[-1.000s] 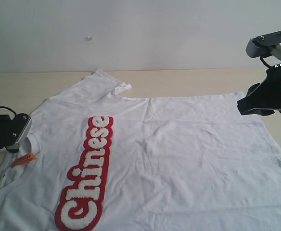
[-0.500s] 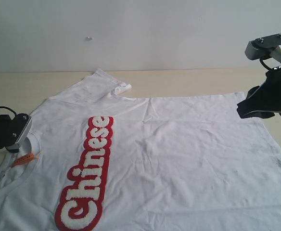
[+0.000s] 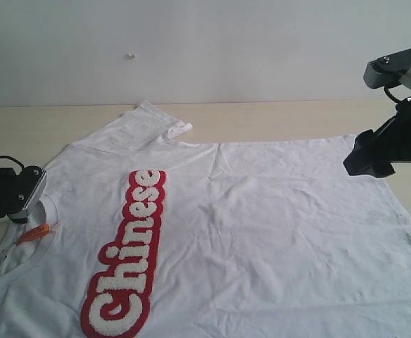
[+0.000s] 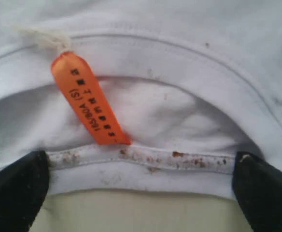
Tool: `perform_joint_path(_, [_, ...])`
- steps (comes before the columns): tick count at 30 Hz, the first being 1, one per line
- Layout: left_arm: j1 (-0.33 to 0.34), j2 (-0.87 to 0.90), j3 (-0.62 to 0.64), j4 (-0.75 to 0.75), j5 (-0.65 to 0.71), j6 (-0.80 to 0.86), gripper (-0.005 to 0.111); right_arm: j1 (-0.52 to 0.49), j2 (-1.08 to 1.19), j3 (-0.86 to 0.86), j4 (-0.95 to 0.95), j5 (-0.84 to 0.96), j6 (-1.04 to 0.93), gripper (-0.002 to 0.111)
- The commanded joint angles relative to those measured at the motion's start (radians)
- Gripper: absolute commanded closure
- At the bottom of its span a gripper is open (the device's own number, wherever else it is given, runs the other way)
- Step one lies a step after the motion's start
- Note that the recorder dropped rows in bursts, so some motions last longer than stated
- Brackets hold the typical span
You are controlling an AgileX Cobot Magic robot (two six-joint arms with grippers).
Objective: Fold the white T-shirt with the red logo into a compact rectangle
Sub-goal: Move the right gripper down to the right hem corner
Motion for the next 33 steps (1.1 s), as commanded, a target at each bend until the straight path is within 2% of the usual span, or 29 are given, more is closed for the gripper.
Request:
perform_joint_path(1, [0.000, 0.029, 0.011, -0.007, -0.043, 0.002, 0.002, -0.005, -0.002, -0.008, -0.007, -0.017, 0.007, 0.026])
perform_joint_path(12, [0.000, 0.029, 0.011, -0.007, -0.043, 0.002, 0.002, -0.005, -0.002, -0.008, -0.008, -0.022, -0.037, 0.026])
perform_joint_path(19, [0.000, 0.029, 0.011, -0.007, -0.043, 0.002, 0.002, -0.005, -0.002, -0.008, 0.077, 0.047, -0.294, 0.026])
perform_joint_path(23, [0.000, 0.029, 0.011, -0.007, -0.043, 0.002, 0.002, -0.005, 0.008, -0.008, -0.020, 0.126, -0.544, 0.026])
perform_joint_path(26, [0.000, 0.029, 0.011, -0.007, -0.043, 0.002, 0.002, -0.005, 0.035, -0.008, -0.208, 0.180, -0.482, 0.026])
perform_joint_path(30, [0.000, 0.029, 0.011, -0.007, -0.043, 0.002, 0.002, -0.005, 0.072, -0.008, -0.328, 0.189, -0.297, 0.026])
perform_joint_path(33, [0.000, 0.029, 0.011, -0.007, -0.043, 0.002, 0.002, -0.005, 0.102, -0.008, -0.378, 0.194, -0.303, 0.026])
